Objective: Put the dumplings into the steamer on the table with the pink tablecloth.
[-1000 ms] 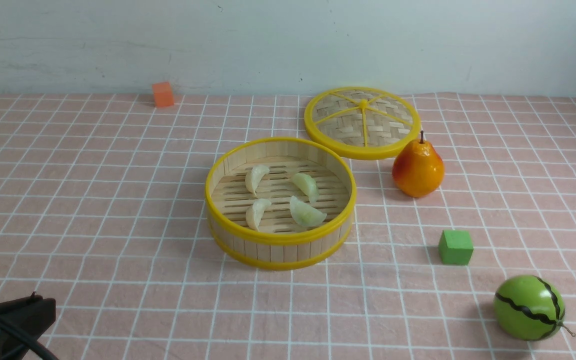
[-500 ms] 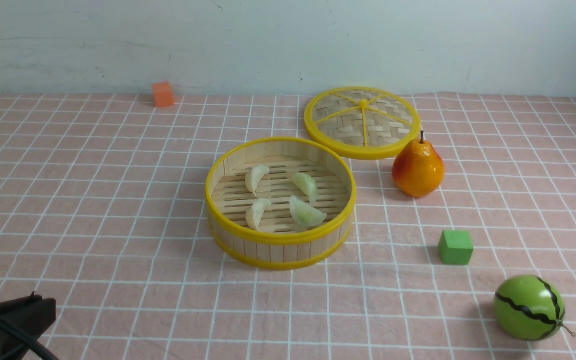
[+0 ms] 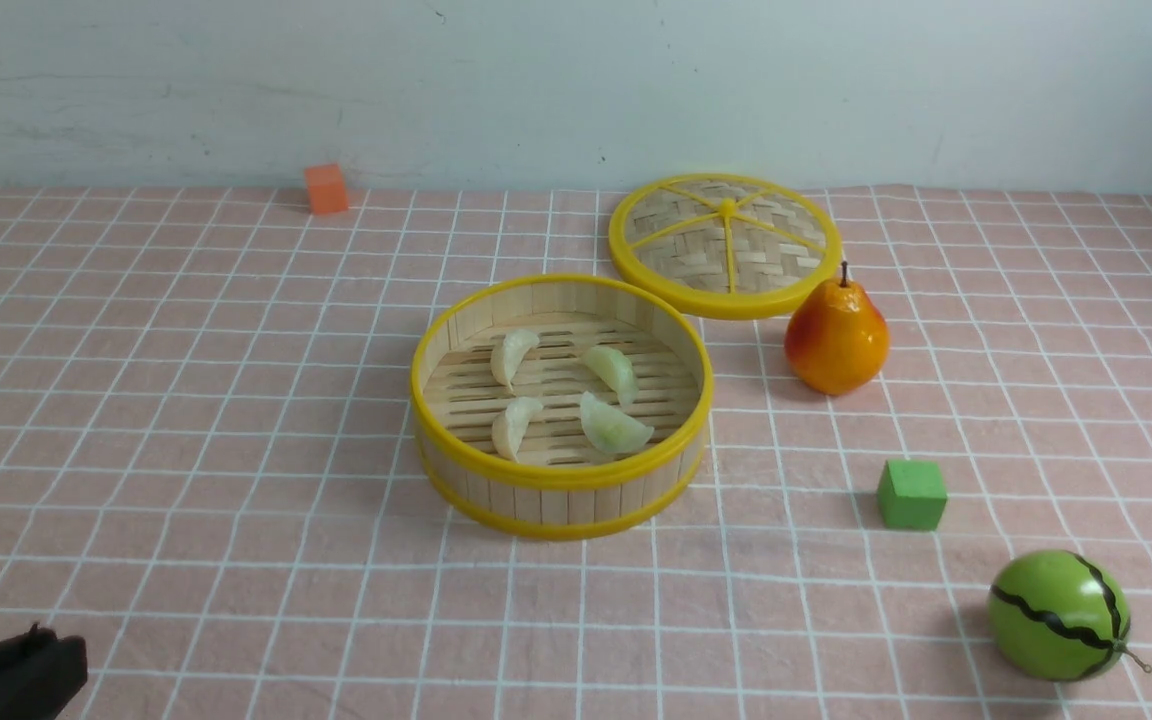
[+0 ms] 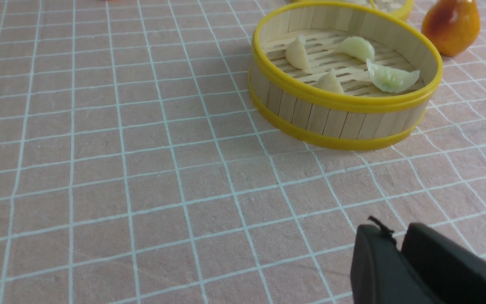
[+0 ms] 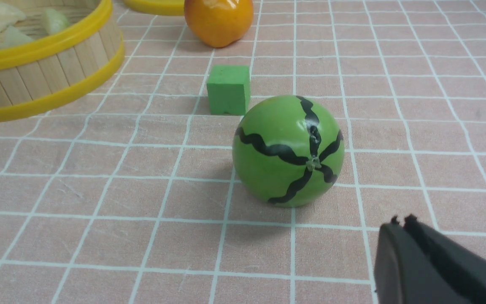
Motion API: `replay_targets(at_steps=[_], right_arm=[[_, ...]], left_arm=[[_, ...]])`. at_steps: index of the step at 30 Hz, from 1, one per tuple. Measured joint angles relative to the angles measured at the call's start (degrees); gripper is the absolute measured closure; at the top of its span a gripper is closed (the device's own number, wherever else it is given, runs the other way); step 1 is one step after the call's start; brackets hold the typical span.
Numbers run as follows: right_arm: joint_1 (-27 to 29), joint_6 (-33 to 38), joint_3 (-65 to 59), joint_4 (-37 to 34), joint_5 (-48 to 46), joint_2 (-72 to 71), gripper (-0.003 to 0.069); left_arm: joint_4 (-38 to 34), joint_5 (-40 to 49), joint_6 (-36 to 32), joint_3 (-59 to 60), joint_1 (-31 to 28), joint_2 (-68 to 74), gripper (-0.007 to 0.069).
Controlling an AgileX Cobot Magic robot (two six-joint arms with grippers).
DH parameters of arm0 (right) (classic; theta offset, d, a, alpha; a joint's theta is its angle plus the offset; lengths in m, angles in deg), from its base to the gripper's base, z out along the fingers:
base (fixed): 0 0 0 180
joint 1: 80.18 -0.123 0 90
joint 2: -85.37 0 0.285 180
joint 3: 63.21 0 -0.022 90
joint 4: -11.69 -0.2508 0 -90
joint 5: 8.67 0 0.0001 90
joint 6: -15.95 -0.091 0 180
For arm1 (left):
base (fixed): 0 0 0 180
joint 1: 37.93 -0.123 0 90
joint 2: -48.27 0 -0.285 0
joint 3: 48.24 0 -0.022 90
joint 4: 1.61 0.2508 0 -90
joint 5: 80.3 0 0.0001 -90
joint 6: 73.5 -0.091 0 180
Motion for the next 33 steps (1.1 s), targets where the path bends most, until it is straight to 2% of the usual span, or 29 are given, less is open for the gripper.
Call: replay_targets(at_steps=[5, 7, 9, 11, 14, 18, 22, 24, 27, 33], right_arm=[[0.0, 0.0, 0.0, 0.0, 0.0, 0.0, 0.0645], [0.0, 0.0, 0.0, 0.0, 0.0, 0.0, 0.0643], [0.0, 0.0, 0.0, 0.0, 0.0, 0.0, 0.0638], [0.0, 0.0, 0.0, 0.0, 0.0, 0.0, 0.0638], [0.0, 0.0, 0.0, 0.0, 0.0, 0.0, 0.0636], [0.0, 0.0, 0.0, 0.0, 0.0, 0.0, 0.0636], [0.0, 0.0, 0.0, 0.0, 0.0, 0.0, 0.0632], [0.0, 0.0, 0.0, 0.0, 0.0, 0.0, 0.0627], [0.0, 0.0, 0.0, 0.0, 0.0, 0.0, 0.0627], [0.0, 0.0, 0.0, 0.0, 0.0, 0.0, 0.0623]], left_arm=[[0.6, 0.0, 0.0, 9.6, -1.9, -14.5, 0.0533], [0.5, -3.0, 0.0, 11.9, -3.4, -16.2, 0.0533], [0.3, -12.5, -0.2, 14.8, -8.3, -17.0, 0.0533], [0.3, -15.8, -0.6, 15.0, -10.6, -17.1, 0.0538], [-1.6, -19.2, -1.6, 15.0, -15.2, -17.1, 0.0599], [-6.9, -15.1, -4.1, 15.1, -16.9, -17.1, 0.0638], [-11.2, -8.5, -11.1, 15.1, -17.1, -17.1, 0.0638], [-13.1, -2.2, -15.1, 15.1, -17.1, -17.1, 0.0638], [-14.0, 2.2, -16.0, 15.1, -17.1, -17.1, 0.0638], [-14.3, 2.8, -16.3, 15.2, -17.1, -17.1, 0.0638]])
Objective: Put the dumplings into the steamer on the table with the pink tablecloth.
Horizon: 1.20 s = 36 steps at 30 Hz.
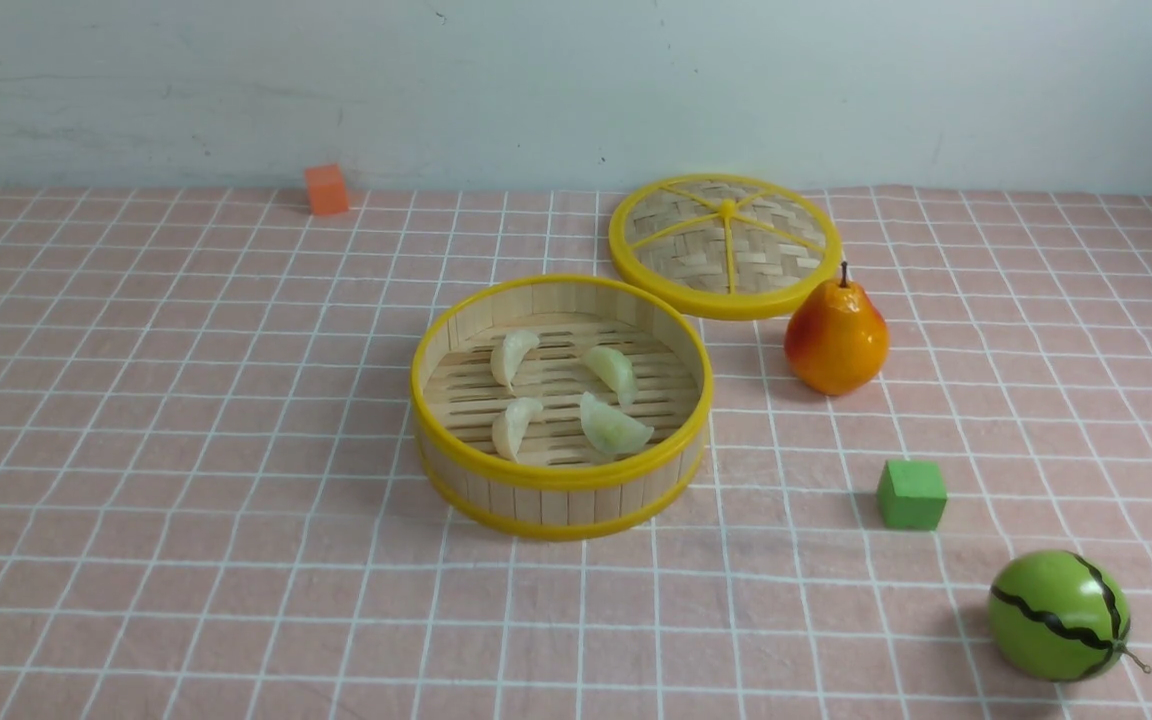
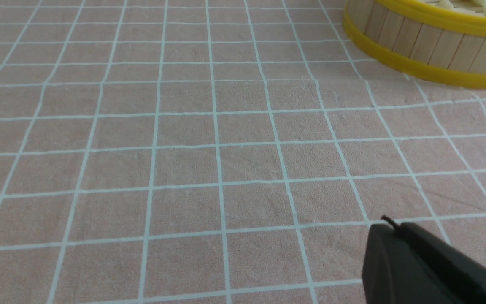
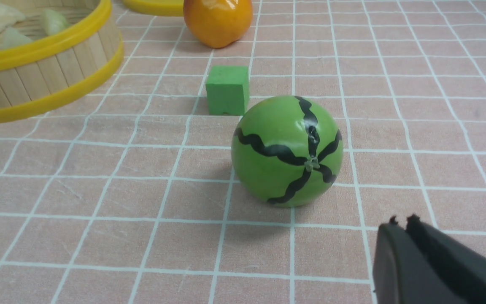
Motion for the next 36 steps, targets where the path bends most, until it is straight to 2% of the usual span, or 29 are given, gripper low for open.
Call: replay_targets(at_steps=[36], right_arm=[[0.0, 0.0, 0.0, 0.0, 0.0, 0.0, 0.0576]], left_arm=[[0.0, 0.1, 0.0, 0.0, 0.0, 0.0, 0.0637]])
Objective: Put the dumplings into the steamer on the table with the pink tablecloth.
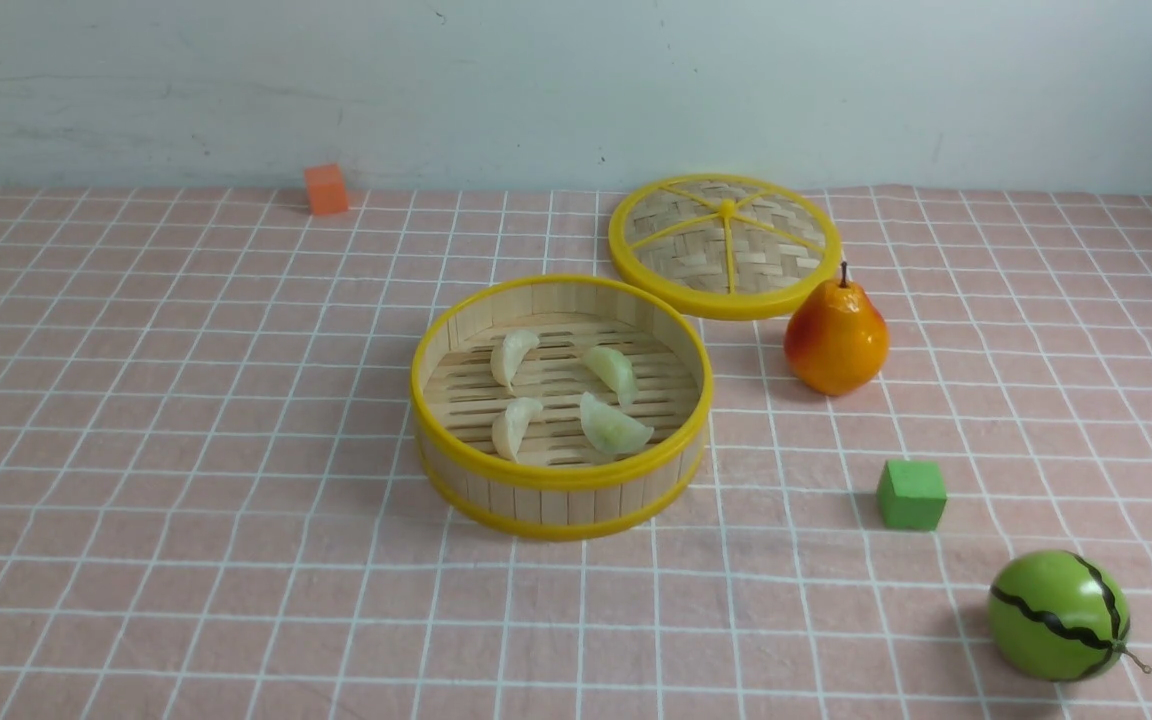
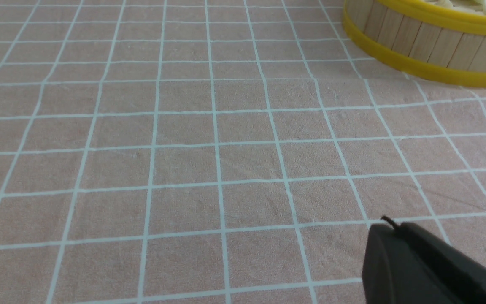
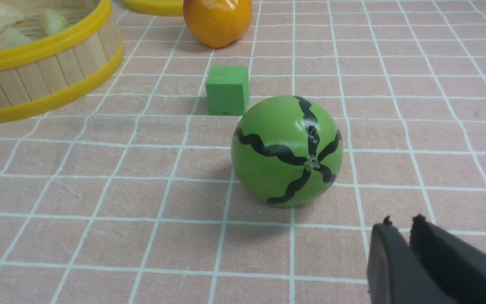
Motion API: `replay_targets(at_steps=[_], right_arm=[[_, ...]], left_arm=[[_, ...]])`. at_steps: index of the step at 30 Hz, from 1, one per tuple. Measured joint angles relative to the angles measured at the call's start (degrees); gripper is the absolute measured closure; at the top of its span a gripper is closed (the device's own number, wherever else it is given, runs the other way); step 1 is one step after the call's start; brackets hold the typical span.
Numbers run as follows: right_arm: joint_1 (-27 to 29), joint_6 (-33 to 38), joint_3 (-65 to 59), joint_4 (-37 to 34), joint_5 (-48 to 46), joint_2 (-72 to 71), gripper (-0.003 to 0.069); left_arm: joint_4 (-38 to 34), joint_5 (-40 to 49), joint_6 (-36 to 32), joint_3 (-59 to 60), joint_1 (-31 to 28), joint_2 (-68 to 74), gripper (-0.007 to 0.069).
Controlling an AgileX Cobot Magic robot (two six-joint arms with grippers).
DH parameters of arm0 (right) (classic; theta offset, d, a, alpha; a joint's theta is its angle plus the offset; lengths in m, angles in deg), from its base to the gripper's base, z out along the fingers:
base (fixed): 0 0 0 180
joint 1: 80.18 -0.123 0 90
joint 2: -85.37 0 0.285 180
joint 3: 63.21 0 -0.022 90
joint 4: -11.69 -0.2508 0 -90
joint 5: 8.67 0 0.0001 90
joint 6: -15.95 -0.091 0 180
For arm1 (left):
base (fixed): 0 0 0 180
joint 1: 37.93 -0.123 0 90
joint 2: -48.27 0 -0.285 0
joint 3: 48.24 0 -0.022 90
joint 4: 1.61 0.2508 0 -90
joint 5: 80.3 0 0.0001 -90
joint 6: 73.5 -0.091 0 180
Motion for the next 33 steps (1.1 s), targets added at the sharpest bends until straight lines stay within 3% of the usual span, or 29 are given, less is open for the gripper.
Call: replay_targets(at_steps=[33], right_arm=[[0.0, 0.0, 0.0, 0.0, 0.0, 0.0, 0.0536]], left_arm=[[0.0, 0.1, 0.0, 0.0, 0.0, 0.0, 0.0620]])
